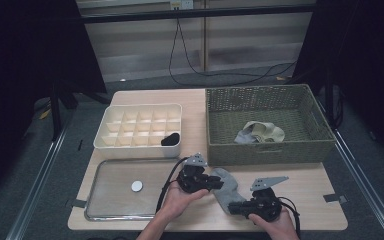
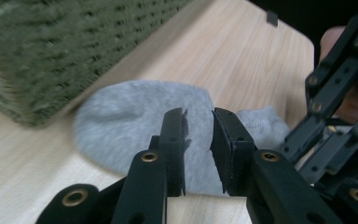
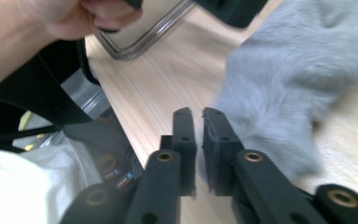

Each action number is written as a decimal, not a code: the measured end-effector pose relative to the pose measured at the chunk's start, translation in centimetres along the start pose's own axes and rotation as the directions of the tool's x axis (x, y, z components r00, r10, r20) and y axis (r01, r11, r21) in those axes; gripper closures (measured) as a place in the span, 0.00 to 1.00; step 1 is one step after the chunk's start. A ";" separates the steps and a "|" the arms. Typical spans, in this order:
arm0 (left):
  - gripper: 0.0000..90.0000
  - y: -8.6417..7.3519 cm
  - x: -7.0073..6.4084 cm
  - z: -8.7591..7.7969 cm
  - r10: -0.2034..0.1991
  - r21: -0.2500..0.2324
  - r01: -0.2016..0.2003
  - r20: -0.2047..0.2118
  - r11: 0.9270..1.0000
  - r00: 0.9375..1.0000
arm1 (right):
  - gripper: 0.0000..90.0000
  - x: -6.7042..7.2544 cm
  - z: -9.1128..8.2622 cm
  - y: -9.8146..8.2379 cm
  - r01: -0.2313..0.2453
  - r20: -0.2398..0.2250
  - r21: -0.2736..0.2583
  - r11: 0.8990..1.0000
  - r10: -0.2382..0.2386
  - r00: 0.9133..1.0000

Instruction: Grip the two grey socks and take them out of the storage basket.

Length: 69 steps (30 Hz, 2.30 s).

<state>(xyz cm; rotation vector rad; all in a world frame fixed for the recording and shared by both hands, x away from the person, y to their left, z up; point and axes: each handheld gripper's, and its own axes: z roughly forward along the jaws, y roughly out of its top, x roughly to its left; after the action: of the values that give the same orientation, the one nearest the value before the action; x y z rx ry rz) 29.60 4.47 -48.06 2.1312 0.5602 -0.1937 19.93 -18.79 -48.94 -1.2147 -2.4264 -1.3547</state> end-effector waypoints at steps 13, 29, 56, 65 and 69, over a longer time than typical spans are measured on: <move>0.82 -0.5 0.2 1.7 0.047 0.136 -0.037 -0.065 0.990 0.997 | 0.90 -1.1 0.0 -0.1 -0.028 0.086 0.004 1.000 0.028 0.996; 0.86 -2.3 -1.7 0.8 0.026 0.148 -0.026 0.000 0.989 1.000 | 0.93 -2.8 -1.3 0.6 -0.042 0.164 -0.081 0.996 0.055 0.985; 0.79 -1.6 1.0 -1.6 0.126 0.112 -0.118 -0.065 0.987 0.990 | 0.87 -4.6 0.4 1.5 -0.031 0.220 -0.038 0.999 0.039 0.975; 0.71 -2.2 1.4 -1.4 0.134 0.168 -0.120 -0.078 0.978 0.988 | 0.84 -4.8 0.4 1.5 -0.036 0.219 -0.039 0.999 0.044 0.975; 0.73 -3.1 0.8 -2.0 0.110 0.150 -0.098 -0.072 0.984 0.991 | 0.82 -5.0 0.3 1.6 -0.042 0.211 -0.042 0.998 0.050 0.976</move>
<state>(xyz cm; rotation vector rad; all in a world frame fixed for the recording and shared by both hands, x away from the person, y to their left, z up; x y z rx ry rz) 28.73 7.89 -49.49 2.3124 0.4917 -0.0932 24.47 -21.04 -50.32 -1.4862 -2.5028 -1.3259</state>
